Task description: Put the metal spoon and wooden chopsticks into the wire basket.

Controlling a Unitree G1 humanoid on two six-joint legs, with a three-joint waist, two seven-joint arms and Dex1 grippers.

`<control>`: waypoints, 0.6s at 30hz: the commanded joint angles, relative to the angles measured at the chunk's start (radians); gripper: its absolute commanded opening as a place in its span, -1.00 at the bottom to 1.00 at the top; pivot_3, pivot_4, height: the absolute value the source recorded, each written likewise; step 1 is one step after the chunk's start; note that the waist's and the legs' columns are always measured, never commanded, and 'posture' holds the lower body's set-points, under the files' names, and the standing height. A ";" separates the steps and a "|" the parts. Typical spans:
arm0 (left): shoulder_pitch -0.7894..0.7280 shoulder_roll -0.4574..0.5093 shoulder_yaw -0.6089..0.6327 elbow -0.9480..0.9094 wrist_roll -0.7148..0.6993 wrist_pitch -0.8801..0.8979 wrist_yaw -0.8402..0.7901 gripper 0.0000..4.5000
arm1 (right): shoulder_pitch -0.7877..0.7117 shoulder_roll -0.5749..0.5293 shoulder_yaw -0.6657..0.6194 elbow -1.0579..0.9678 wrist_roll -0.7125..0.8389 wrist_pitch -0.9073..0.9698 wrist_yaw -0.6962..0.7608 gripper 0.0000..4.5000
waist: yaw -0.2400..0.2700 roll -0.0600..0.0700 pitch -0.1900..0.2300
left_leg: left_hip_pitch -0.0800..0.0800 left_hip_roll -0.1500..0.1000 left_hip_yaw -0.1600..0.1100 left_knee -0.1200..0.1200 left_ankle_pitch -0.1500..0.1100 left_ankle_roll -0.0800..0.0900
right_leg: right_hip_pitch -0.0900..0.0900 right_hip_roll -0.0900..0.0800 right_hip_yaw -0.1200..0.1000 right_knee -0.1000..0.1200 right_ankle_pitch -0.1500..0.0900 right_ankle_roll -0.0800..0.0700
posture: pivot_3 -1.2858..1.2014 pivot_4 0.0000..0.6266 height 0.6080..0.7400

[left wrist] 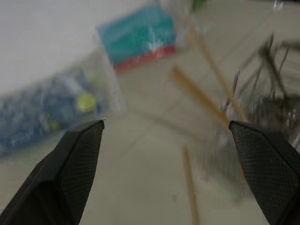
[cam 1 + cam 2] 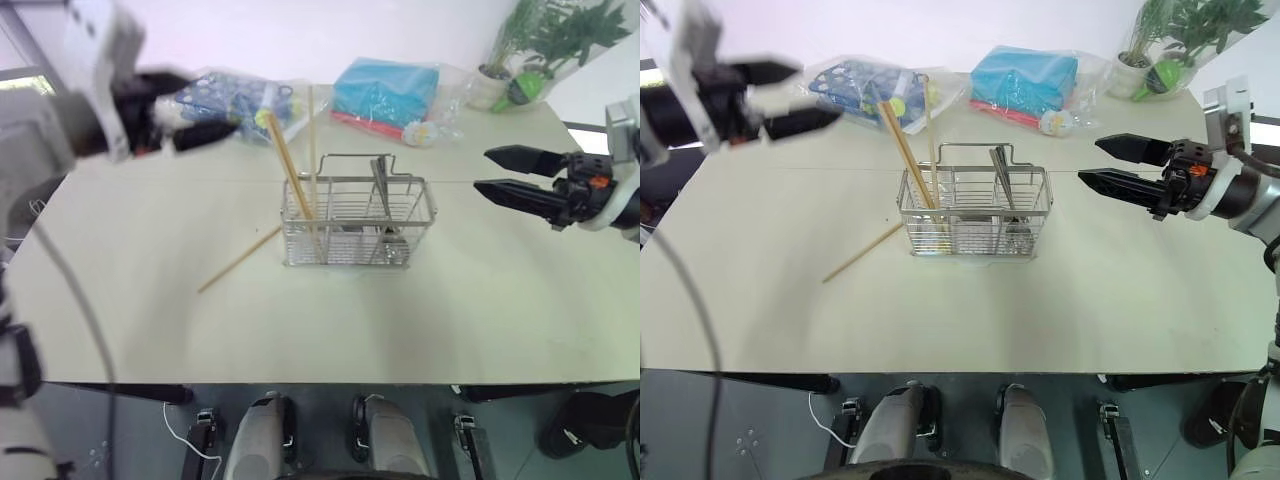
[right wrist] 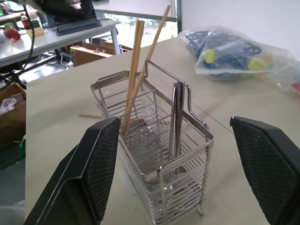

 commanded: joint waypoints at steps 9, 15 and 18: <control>-0.022 -0.171 -0.373 0.155 0.317 -0.107 -0.192 0.99 | -0.024 0.041 0.000 -0.033 -0.005 -0.015 -0.008 0.71 | -0.001 0.000 0.000 | -0.004 0.000 0.000 0.000 0.002 0.000 | -0.003 0.000 0.000 0.002 0.000 -0.001 | 0.03 -0.52 0.63; -0.073 -0.299 -0.478 0.340 0.487 -0.201 -0.215 0.99 | 0.067 0.009 -0.052 -0.126 0.029 0.016 0.020 0.71 | 0.001 0.000 0.000 | -0.005 0.000 0.001 0.000 0.003 -0.001 | -0.004 0.001 0.000 0.003 0.001 0.002 | 0.03 -0.52 0.63; -0.101 -0.354 -0.509 0.441 0.558 -0.249 -0.229 0.99 | 0.113 -0.014 -0.084 -0.175 0.056 0.040 0.033 0.71 | 0.001 0.000 0.000 | -0.005 0.000 0.000 0.001 0.002 0.003 | -0.003 0.001 0.000 0.003 0.001 0.003 | 0.03 -0.52 0.63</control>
